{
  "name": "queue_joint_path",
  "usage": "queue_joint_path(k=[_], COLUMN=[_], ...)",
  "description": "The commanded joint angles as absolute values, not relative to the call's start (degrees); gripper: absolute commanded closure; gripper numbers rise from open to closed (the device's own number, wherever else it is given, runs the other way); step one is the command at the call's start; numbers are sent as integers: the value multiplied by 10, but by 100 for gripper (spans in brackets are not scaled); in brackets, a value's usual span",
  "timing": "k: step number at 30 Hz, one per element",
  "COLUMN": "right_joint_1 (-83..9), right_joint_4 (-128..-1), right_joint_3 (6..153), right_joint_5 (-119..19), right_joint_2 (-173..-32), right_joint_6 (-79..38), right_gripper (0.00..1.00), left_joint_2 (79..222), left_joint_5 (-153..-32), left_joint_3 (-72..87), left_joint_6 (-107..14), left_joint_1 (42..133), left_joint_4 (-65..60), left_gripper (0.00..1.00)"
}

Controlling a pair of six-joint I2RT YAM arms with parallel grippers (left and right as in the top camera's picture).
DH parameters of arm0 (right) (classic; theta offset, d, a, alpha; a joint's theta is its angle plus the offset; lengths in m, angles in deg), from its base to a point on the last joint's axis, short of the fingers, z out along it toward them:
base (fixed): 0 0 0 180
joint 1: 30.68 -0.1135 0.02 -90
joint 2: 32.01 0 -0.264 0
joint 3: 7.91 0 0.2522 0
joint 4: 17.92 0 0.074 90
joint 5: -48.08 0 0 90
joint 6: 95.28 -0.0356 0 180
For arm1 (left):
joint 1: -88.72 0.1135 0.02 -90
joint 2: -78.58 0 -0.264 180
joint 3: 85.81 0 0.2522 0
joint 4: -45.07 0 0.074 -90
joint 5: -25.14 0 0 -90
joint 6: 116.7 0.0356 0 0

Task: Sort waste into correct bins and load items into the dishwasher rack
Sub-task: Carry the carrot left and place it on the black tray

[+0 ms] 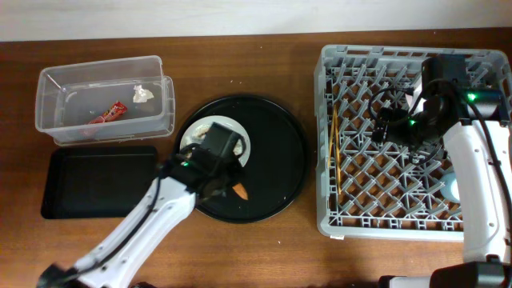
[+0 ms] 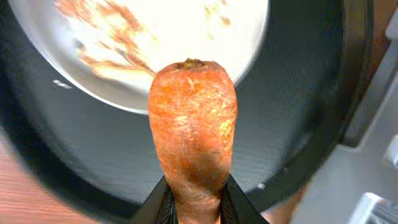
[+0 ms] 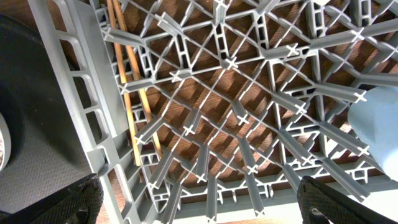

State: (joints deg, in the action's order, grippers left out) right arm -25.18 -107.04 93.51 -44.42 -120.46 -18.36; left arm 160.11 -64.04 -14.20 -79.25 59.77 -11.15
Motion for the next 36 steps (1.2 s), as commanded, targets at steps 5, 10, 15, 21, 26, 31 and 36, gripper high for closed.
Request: queue_joint_path(k=[5, 10, 15, 21, 26, 31, 36], right_joint_1=[-250, -250, -250, -250, -250, -250, -250], right_joint_4=[-1072, -1071, -1071, -1071, -1071, -1072, -1071], right_joint_3=[938, 938, 938, 938, 938, 938, 938], right_joint_5=[-447, -447, -447, -447, -447, -447, -447], right_joint_2=[-1207, -1207, -1207, -1207, -1207, -1207, -1207], right_joint_6=[-181, -181, -181, -181, -181, -181, -181], right_gripper=[1, 1, 1, 1, 1, 1, 1], left_joint_2=[1548, 1555, 1616, 1737, 1767, 1764, 1727], left_joint_5=[-555, -555, -549, -550, -550, -608, -626], left_joint_3=[-141, -141, -141, -141, -141, -114, -32], left_joint_6=[-686, -686, -686, -686, -686, -626, -577], left_joint_1=[845, 1016, 1127, 1186, 1192, 1192, 1169], left_joint_4=[-150, -150, -113, -38, -13, -13, -98], left_gripper=[95, 94, 94, 94, 85, 41, 36])
